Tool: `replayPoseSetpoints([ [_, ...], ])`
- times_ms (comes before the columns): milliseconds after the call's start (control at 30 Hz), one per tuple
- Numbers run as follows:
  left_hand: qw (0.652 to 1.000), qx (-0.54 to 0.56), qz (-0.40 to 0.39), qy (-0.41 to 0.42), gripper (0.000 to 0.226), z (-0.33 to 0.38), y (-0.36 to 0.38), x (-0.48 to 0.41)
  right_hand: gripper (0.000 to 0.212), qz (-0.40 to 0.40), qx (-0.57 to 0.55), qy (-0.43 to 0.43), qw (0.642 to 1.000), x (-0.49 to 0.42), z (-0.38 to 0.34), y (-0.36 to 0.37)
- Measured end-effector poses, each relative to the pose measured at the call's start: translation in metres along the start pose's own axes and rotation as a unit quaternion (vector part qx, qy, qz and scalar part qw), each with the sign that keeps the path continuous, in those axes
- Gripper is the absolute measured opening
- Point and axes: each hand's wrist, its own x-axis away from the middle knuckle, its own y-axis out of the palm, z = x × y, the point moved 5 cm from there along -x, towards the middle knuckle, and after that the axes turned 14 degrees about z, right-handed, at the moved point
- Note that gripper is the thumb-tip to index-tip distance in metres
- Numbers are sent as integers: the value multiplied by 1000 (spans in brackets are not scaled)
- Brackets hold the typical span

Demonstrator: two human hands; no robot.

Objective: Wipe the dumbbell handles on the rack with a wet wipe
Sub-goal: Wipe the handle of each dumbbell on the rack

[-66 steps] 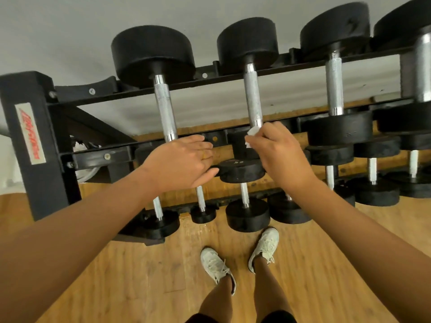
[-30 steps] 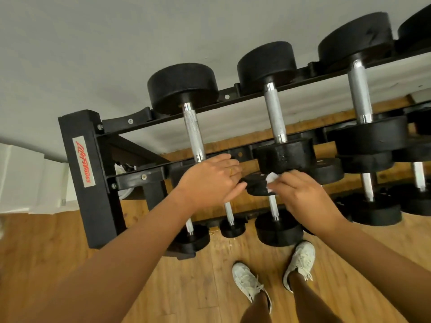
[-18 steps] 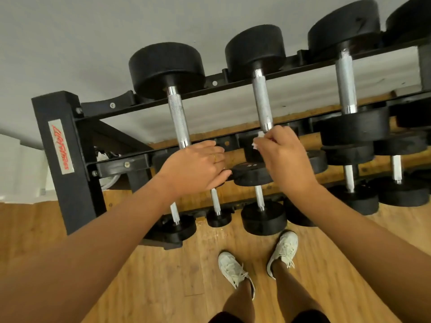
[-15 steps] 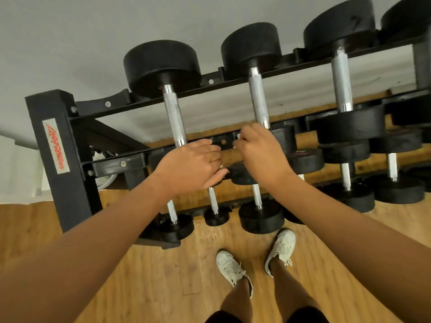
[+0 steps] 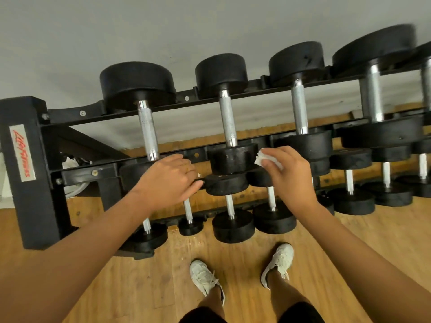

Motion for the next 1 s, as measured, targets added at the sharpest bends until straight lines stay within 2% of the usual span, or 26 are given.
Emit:
replayPoseSetpoints([
  [200,998,3,64,-26,35,77,9,-90,35,6,-43,28,999,-42,39,-41],
  [333,997,-44,-8,-58,46,96,49,-139,29,12,-97,76,992,-75,80,-72],
  [433,991,-90,-96,-4,44,99,71,-148,24,-18,-139,94,986,-98,114,-90],
  [500,983,-122,-127,47,40,101,73,-149,22,-30,-166,101,981,-114,134,-99],
  [667,975,-139,-130,115,36,95,68,-162,20,-21,-211,120,970,-149,165,-107],
  [767,979,-116,-138,95,46,93,71,-164,24,-14,-227,130,965,-172,165,-96],
  [1000,990,-62,-97,77,42,87,78,-157,24,72,-274,158,946,-244,150,-60],
])
